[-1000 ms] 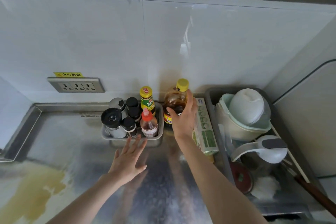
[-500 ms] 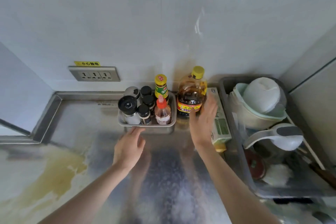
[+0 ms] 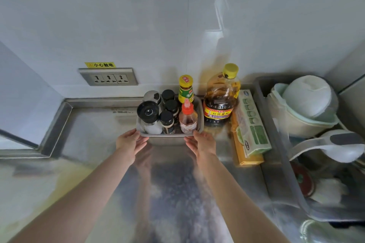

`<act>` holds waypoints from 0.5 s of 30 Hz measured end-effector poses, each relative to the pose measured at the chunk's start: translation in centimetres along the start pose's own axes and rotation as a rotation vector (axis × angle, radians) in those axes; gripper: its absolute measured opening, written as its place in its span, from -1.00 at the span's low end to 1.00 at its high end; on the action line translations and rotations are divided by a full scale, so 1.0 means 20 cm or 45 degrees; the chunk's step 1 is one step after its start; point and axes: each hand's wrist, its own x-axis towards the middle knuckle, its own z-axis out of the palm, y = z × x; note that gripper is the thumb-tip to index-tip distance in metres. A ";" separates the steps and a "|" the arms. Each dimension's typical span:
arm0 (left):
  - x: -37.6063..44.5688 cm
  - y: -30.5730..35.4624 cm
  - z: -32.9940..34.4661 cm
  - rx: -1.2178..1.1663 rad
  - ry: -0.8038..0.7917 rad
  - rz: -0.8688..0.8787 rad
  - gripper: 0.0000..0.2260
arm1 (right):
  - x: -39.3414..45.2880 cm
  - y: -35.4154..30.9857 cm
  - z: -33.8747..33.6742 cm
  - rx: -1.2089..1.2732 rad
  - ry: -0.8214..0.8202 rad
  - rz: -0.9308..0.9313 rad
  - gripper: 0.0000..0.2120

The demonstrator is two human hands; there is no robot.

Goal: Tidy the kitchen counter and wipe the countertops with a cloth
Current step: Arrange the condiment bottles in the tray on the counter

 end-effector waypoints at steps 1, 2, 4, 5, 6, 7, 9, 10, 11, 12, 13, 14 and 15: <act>0.00 -0.01 0.00 -0.006 -0.006 -0.002 -0.75 | 0.01 -0.01 0.00 -0.023 0.015 -0.013 -0.91; -0.01 -0.02 0.00 -0.011 -0.006 0.000 -0.76 | 0.02 -0.01 -0.01 -0.039 0.030 -0.028 -0.89; 0.00 -0.03 0.01 -0.037 -0.001 0.012 -0.76 | 0.03 -0.01 -0.01 -0.064 0.047 -0.046 -0.87; 0.00 -0.03 0.02 -0.052 0.003 0.018 -0.75 | 0.03 -0.01 -0.01 -0.070 0.053 -0.054 -0.86; 0.00 -0.03 0.02 -0.069 0.005 0.022 -0.74 | 0.03 -0.01 -0.01 -0.070 0.059 -0.063 -0.85; 0.01 -0.03 0.02 -0.077 0.007 0.021 -0.73 | 0.04 0.00 -0.01 -0.069 0.068 -0.070 -0.85; 0.01 -0.02 0.02 -0.073 0.000 0.029 -0.73 | 0.04 0.00 0.00 -0.076 0.080 -0.074 -0.86; 0.02 -0.02 0.01 -0.068 -0.008 0.032 -0.73 | 0.04 0.00 0.00 -0.080 0.075 -0.071 -0.88; 0.01 -0.02 0.01 -0.060 -0.018 0.028 -0.72 | 0.04 0.00 -0.01 -0.086 0.067 -0.063 -0.90; 0.00 -0.02 0.01 -0.051 -0.023 0.019 -0.72 | 0.02 0.00 -0.01 -0.105 0.058 -0.052 -0.91; -0.01 -0.02 0.02 -0.031 -0.017 0.002 -0.73 | 0.01 -0.01 -0.02 -0.136 0.045 -0.037 -0.90; -0.02 -0.02 0.02 0.001 0.002 -0.019 -0.75 | -0.01 -0.01 -0.03 -0.175 0.026 -0.021 -0.87; -0.05 -0.02 0.02 0.044 0.019 -0.034 -0.77 | -0.04 -0.01 -0.05 -0.204 0.005 -0.007 -0.85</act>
